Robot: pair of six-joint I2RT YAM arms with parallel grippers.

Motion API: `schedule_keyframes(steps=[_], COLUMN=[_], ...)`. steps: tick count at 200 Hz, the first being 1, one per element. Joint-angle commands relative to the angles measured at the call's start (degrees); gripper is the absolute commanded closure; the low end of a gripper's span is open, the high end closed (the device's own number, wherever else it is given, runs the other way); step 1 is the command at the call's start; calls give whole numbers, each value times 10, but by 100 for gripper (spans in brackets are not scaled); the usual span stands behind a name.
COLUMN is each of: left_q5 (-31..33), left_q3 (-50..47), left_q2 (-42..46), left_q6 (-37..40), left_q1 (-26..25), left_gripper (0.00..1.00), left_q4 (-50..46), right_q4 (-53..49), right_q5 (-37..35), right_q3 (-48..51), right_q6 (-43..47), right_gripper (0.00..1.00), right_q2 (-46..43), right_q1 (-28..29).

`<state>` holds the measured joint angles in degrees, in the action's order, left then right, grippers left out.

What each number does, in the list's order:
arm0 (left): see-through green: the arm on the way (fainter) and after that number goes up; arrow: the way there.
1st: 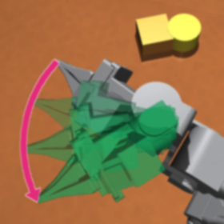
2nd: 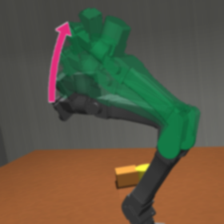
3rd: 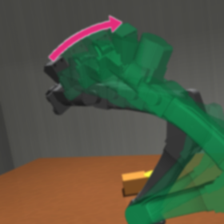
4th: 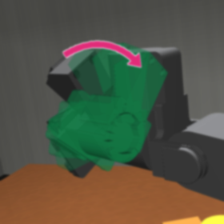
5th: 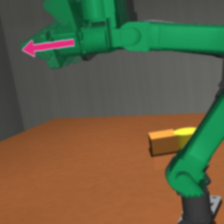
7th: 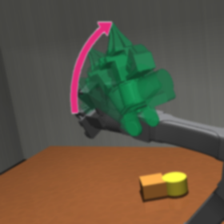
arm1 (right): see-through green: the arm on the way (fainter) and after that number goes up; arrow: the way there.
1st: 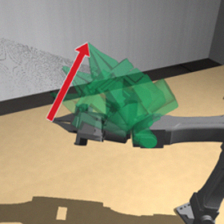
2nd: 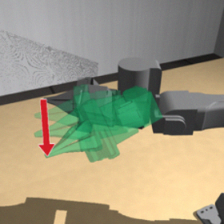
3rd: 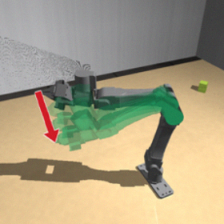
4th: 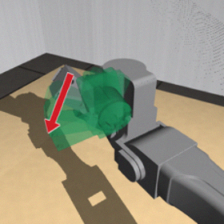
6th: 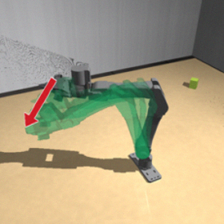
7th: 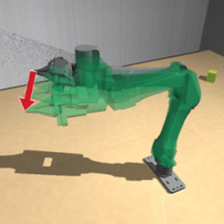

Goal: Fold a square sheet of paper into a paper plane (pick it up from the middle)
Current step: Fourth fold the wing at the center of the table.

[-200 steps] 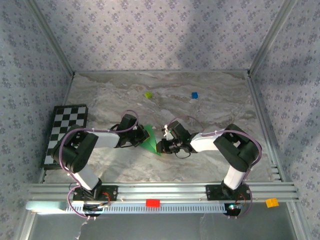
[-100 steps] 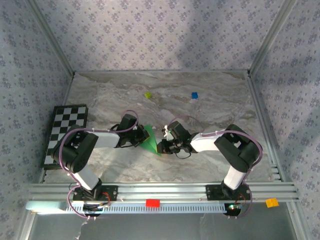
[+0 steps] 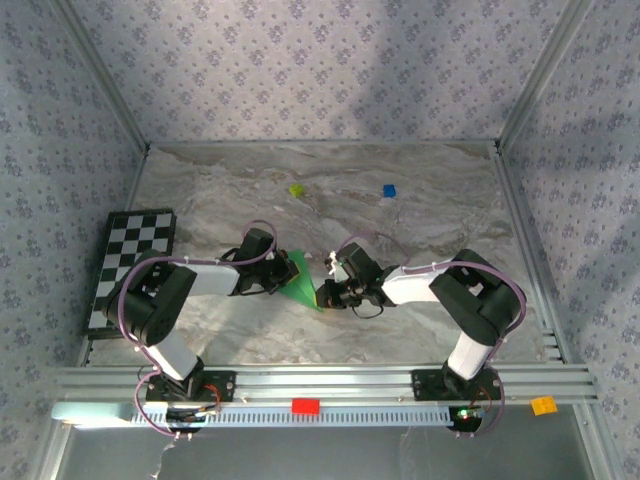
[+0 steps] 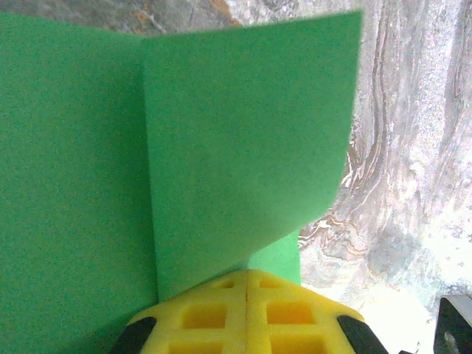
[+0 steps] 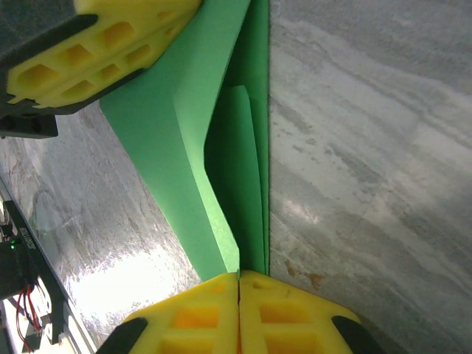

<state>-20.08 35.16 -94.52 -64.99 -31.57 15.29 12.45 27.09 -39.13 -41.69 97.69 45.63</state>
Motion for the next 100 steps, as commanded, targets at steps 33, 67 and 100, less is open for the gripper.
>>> schedule_keyframes(steps=[33,67,100], left_q5=[21,20,21], left_q3=[-16,-16,-15], left_q2=[-3,-4,-4], left_q6=[9,9,9], left_q1=[-2,-2,-2], left_gripper=[100,100,100], left_q4=[-30,-30,-30], right_q4=[-68,-67,-60], right_q5=[-12,-8,-4], right_q3=[27,34,33], right_q6=[10,14,10], right_gripper=[87,90,93], right_q2=[-21,-16,-7], right_q1=[1,1,2])
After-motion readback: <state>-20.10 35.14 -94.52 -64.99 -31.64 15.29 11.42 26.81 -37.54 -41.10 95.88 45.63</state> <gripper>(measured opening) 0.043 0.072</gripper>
